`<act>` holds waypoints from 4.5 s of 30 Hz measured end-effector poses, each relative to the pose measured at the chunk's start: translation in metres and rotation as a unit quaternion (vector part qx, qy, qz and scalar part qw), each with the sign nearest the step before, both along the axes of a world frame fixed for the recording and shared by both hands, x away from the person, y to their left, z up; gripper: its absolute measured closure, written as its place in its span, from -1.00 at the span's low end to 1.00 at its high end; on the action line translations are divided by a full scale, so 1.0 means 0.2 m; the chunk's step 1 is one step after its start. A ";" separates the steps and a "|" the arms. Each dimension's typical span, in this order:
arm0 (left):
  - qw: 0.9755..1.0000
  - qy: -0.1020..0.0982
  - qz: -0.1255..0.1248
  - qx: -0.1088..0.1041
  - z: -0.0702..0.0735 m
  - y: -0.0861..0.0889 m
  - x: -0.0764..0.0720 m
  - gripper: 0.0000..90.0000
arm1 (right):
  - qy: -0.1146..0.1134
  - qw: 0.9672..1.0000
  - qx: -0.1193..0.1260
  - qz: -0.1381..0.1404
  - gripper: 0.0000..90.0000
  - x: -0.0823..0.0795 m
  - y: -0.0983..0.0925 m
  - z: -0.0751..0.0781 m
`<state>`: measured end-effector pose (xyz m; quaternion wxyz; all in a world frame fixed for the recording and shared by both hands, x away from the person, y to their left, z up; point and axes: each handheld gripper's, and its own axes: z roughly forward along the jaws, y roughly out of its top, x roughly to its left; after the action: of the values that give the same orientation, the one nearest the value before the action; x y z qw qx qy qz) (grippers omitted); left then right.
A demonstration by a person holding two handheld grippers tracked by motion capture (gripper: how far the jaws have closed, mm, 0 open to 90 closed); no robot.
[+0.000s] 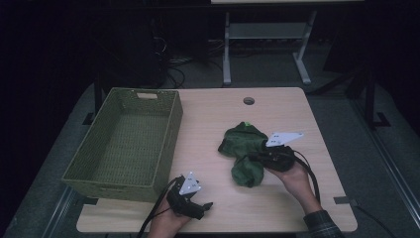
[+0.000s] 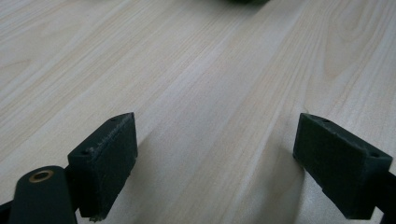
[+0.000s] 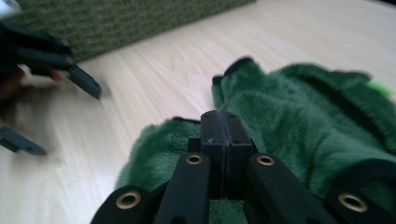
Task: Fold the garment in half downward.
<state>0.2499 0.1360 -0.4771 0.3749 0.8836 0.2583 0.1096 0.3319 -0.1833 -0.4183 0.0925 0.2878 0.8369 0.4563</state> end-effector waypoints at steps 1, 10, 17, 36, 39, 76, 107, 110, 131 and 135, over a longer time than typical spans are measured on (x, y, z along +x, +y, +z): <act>1.000 0.000 0.000 0.000 0.00 0.00 0.00 -0.71 | 0.008 1.000 -0.004 0.001 0.99 0.01 0.02 -0.02; 1.000 0.000 -0.001 0.002 0.00 0.00 0.00 -0.71 | 0.065 0.997 -0.037 0.020 1.00 0.06 0.10 -0.19; 1.000 -0.001 -0.001 0.003 0.00 0.00 0.00 -0.71 | 0.084 0.995 -0.045 0.017 1.00 0.07 0.12 -0.23; 1.000 0.002 0.001 -0.002 0.00 0.00 0.00 -0.72 | 0.027 1.000 -0.004 -0.009 0.52 0.08 0.01 -0.02; 1.000 0.003 0.000 -0.001 0.00 0.00 0.00 -0.72 | 0.031 0.999 -0.008 -0.018 0.44 0.11 0.00 0.00; 0.998 -0.035 0.006 -0.054 0.25 -0.28 0.78 0.19 | 0.043 0.992 -0.010 -0.121 0.30 0.52 -0.22 -0.07; 0.999 0.038 0.025 -0.006 0.05 -0.44 1.15 0.94 | 0.080 0.990 -0.051 -0.101 0.93 0.60 -0.18 -0.25; 0.999 0.026 0.028 -0.020 0.09 -0.44 1.15 0.95 | 0.081 0.990 -0.046 -0.104 0.94 0.60 -0.19 -0.24; 0.996 -0.043 0.040 -0.070 0.44 -0.42 1.14 0.94 | 0.018 0.991 0.000 -0.131 0.96 0.64 -0.24 0.11; 0.995 -0.044 0.037 -0.076 0.44 -0.41 1.09 0.94 | 0.022 0.992 0.007 -0.121 0.96 0.60 -0.25 0.11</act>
<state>0.4679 0.0534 -0.3885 0.4480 0.8366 0.2811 0.1424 0.4519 -0.2324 -0.3965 0.1270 0.3978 0.7944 0.4411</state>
